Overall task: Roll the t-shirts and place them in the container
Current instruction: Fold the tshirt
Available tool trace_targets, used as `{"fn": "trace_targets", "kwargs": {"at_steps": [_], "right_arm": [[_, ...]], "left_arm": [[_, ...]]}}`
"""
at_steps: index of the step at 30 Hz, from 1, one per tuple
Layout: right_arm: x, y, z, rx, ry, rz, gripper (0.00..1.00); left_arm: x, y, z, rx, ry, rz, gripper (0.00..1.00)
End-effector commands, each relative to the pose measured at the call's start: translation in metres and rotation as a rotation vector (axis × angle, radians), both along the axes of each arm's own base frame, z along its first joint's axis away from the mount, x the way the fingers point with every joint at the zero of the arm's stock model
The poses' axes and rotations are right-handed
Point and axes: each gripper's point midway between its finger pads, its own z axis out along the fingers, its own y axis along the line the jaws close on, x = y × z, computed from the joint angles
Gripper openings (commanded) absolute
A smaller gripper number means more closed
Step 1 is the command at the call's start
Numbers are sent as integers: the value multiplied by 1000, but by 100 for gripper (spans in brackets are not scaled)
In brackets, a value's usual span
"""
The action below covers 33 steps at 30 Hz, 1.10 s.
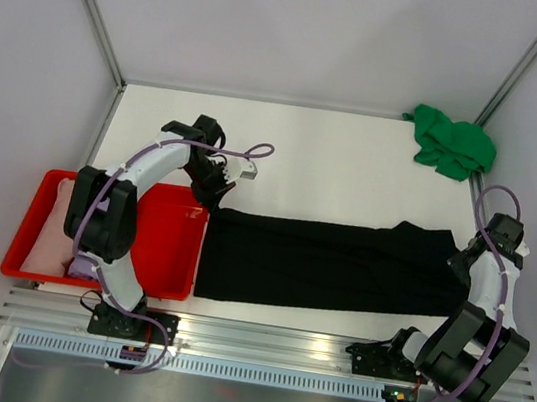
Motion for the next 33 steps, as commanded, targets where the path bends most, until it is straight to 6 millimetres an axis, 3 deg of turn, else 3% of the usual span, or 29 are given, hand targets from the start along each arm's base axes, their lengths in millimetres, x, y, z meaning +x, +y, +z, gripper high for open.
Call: {"fn": "trace_targets", "kwargs": {"at_steps": [1,9,19,31,33], "right_arm": [[-16,-13,-3,-34,16,-94,0],[-21,-20,10,-52,23,-142,0],[-32,-15,2,-51,46,-161,0],[-32,-19,-2,-65,52,-170,0],[-34,-20,-2,-70,60,-174,8]], "left_arm": [[-3,-1,11,-12,-70,-100,2],[-4,-2,20,-21,-90,-131,2],[-44,7,-18,80,-2,-223,2],[-25,20,-34,195,-62,-259,3],[-26,18,-35,198,-57,-266,12]]}}
